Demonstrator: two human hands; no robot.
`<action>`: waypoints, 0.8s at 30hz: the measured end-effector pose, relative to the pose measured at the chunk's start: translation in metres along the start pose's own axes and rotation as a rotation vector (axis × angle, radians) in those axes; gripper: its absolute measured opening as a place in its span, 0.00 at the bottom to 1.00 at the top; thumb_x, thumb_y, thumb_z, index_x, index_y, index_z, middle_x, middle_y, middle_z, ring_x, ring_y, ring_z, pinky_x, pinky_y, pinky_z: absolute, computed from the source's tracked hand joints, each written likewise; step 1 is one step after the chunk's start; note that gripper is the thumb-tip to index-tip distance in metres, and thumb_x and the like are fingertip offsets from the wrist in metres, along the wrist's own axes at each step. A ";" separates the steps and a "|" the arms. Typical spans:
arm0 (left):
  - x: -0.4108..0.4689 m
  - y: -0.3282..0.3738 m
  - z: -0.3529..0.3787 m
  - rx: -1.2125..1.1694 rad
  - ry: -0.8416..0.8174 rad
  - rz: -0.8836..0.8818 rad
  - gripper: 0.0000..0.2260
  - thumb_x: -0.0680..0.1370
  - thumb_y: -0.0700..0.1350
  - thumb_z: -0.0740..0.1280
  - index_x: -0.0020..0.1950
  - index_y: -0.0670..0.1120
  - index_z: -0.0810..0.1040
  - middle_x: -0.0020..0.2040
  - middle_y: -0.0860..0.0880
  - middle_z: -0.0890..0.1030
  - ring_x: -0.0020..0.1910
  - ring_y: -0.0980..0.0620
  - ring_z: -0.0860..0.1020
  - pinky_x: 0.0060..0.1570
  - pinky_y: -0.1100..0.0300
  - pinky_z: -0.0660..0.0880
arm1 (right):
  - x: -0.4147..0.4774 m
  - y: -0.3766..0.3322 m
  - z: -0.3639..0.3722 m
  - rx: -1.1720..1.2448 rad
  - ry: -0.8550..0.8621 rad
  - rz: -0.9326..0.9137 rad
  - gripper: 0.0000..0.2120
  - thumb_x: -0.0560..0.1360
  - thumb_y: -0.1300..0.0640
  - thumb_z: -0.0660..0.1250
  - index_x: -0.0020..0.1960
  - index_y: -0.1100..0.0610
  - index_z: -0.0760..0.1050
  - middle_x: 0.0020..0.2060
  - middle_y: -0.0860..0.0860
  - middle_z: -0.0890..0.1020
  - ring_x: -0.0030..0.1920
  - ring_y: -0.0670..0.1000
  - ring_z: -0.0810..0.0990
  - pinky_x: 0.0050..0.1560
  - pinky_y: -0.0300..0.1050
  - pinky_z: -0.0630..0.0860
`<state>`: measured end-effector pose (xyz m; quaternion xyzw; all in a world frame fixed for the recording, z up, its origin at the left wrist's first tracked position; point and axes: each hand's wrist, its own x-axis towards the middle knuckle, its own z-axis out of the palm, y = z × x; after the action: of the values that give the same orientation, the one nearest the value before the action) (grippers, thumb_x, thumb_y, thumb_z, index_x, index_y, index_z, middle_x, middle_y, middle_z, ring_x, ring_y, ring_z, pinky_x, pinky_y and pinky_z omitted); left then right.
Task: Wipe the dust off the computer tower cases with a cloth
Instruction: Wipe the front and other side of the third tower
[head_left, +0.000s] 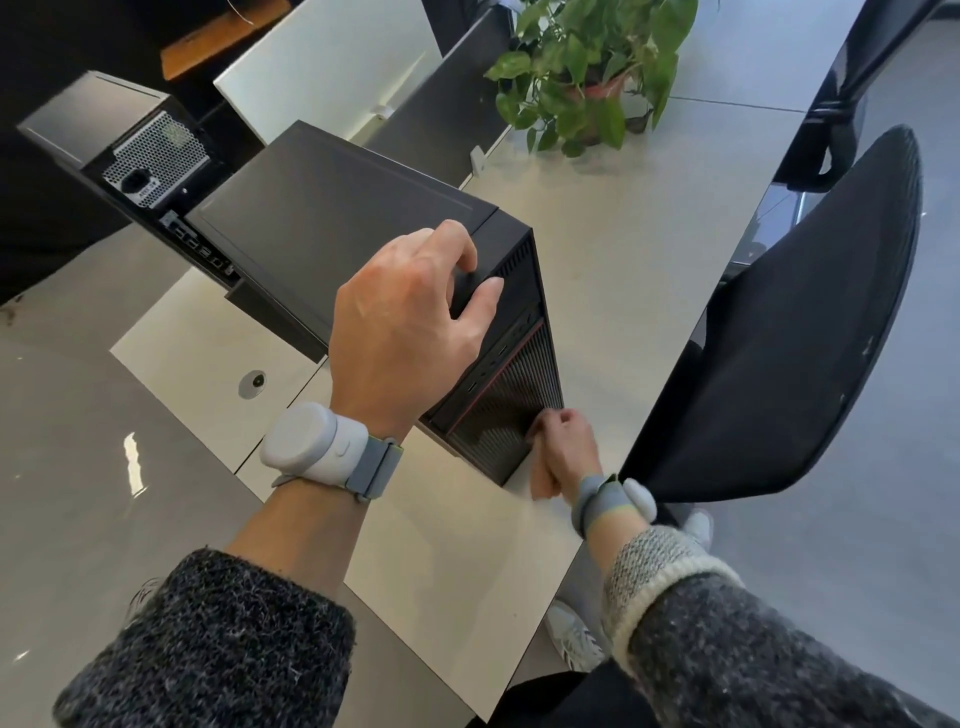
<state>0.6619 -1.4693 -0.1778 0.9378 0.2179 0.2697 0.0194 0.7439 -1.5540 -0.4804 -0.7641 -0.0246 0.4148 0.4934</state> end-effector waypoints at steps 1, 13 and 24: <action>0.000 0.000 0.000 -0.002 0.001 -0.002 0.12 0.81 0.55 0.70 0.48 0.46 0.77 0.36 0.53 0.74 0.36 0.51 0.74 0.37 0.49 0.80 | 0.004 -0.014 -0.008 0.065 0.060 0.000 0.15 0.78 0.45 0.62 0.53 0.55 0.78 0.47 0.54 0.83 0.53 0.59 0.82 0.56 0.52 0.79; 0.000 0.001 -0.002 -0.006 0.003 -0.016 0.13 0.81 0.55 0.71 0.47 0.47 0.77 0.35 0.53 0.72 0.35 0.52 0.72 0.36 0.48 0.78 | -0.099 -0.027 0.009 -0.170 -0.178 -0.210 0.07 0.84 0.57 0.58 0.47 0.52 0.68 0.52 0.60 0.79 0.51 0.62 0.78 0.51 0.55 0.77; 0.001 0.002 -0.005 -0.019 -0.017 -0.028 0.13 0.81 0.56 0.70 0.48 0.47 0.77 0.36 0.52 0.73 0.36 0.51 0.73 0.37 0.48 0.79 | -0.127 -0.111 -0.007 0.212 0.234 -0.661 0.10 0.86 0.50 0.64 0.48 0.52 0.70 0.39 0.50 0.77 0.41 0.54 0.77 0.43 0.53 0.75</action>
<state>0.6609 -1.4716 -0.1732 0.9366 0.2284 0.2636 0.0341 0.7068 -1.5592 -0.3158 -0.7018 -0.1703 0.1430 0.6767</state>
